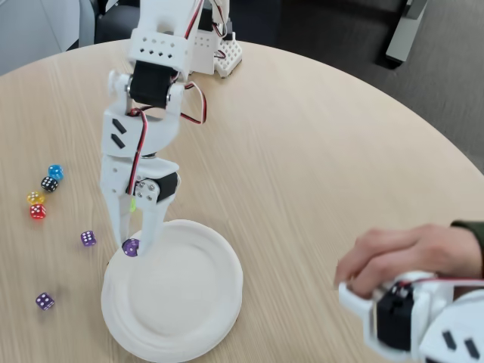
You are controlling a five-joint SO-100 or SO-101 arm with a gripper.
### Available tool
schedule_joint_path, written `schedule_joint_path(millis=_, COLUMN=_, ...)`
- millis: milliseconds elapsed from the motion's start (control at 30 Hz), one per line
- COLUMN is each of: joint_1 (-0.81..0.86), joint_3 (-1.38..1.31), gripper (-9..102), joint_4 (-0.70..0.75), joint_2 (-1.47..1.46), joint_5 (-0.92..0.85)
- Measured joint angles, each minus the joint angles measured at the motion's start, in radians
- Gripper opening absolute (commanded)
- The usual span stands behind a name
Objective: Pick a purple dice and put it in the plate.
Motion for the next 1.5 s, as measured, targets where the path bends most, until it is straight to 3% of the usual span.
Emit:
schedule_joint_path(millis=567, joint_1=-0.011, joint_3=0.0, gripper=0, joint_4=0.0, joint_2=0.0, joint_5=0.091)
schedule_joint_path(millis=900, joint_1=-0.127, joint_3=0.0, gripper=0, joint_4=0.0, joint_2=0.0, joint_5=0.149)
schedule_joint_path(millis=1067, joint_1=-0.123, joint_3=0.0, gripper=3, joint_4=0.0, joint_2=0.0, joint_5=0.141)
schedule_joint_path(millis=1200, joint_1=-0.13, joint_3=0.0, gripper=12, joint_4=0.002, joint_2=0.0, joint_5=0.133)
schedule_joint_path(millis=1500, joint_1=-0.123, joint_3=0.0, gripper=0, joint_4=0.002, joint_2=0.002, joint_5=0.179)
